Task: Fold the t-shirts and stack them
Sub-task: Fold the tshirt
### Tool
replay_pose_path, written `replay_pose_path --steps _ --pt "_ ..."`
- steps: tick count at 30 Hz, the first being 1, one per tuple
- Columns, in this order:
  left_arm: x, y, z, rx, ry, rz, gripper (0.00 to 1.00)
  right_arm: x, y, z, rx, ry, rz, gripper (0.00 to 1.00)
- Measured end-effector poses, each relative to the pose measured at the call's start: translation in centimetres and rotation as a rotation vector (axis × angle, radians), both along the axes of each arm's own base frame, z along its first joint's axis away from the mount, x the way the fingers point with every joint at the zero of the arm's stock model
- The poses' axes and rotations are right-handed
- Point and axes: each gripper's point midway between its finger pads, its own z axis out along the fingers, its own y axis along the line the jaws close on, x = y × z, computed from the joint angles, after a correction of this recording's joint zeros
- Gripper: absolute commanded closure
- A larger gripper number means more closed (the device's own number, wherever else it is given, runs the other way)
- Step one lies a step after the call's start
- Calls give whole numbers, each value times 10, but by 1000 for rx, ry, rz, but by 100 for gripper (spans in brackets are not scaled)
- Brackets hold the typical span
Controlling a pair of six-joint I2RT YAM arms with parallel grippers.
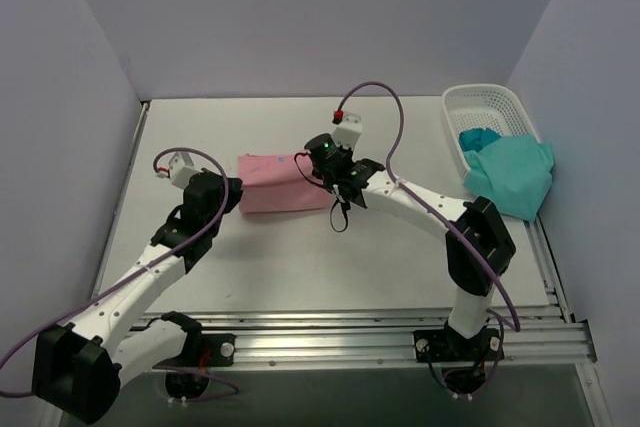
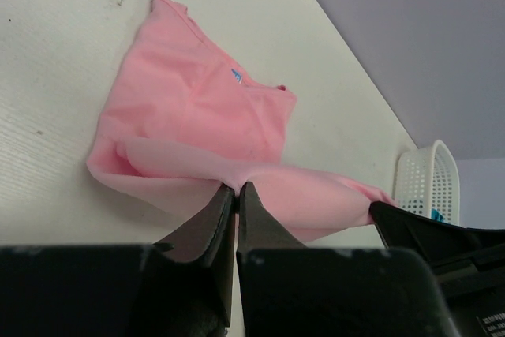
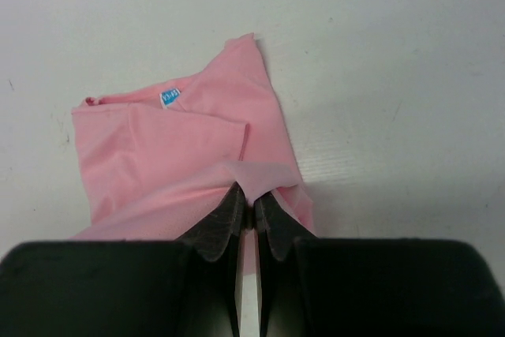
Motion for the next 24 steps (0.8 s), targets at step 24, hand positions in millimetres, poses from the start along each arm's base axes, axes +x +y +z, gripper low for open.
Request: replay_pose_path --steps 24 --pt "95 0 -22 1 33 -2 97 90 8 7 31 -13 61 100"
